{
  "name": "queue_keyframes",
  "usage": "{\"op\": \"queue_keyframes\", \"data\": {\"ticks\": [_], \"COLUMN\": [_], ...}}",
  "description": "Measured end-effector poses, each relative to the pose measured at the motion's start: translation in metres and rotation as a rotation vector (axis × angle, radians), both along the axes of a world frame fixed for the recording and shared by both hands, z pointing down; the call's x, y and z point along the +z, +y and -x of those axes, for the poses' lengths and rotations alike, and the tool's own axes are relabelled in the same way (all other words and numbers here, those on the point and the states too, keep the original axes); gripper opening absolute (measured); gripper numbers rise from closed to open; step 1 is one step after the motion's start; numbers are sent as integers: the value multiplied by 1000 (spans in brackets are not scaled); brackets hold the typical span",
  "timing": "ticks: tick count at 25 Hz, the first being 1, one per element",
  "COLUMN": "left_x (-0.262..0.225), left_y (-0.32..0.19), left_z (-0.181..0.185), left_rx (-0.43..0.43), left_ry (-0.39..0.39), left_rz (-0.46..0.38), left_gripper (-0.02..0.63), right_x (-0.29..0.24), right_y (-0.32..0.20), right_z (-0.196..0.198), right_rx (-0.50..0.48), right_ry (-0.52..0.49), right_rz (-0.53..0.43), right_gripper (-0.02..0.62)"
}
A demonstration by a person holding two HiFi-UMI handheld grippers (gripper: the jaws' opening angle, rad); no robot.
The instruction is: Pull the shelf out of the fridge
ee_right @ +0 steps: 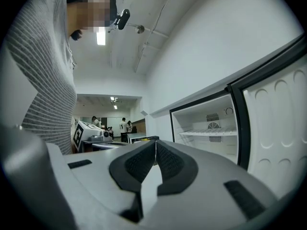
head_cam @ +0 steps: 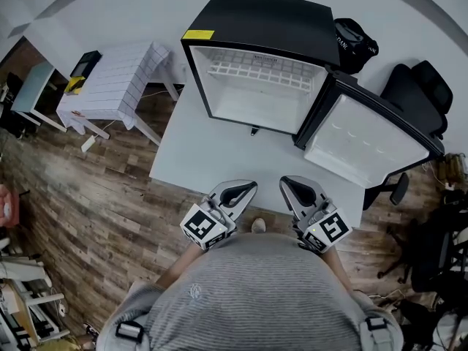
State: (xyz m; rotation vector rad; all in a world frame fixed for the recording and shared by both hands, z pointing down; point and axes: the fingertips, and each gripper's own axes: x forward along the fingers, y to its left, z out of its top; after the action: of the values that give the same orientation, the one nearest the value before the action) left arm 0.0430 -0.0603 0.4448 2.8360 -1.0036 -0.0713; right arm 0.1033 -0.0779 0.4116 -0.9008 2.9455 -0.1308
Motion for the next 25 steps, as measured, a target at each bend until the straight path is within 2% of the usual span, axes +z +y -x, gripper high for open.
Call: {"op": "queue_keyframes", "data": {"ticks": [10, 14, 19, 25], "left_x": [-4, -5, -10, -15], "left_y": [-27, -35, -57, -85], "left_z": [17, 24, 37, 64], "left_rx": [-30, -2, 72, 127], "left_ry": [-36, -23, -9, 9], "left_rz": [-29, -29, -46, -51], "left_gripper": [11, 11, 11, 11], "right_x": [-4, -3, -6, -14], "right_y": [-23, -30, -48, -67], "right_z": [14, 24, 38, 60], "right_rx": [7, 36, 106, 184], "right_ry": [-4, -7, -3, -9], "right_rz": [-10, -5, -9, -24], "right_gripper": [14, 14, 14, 14]}}
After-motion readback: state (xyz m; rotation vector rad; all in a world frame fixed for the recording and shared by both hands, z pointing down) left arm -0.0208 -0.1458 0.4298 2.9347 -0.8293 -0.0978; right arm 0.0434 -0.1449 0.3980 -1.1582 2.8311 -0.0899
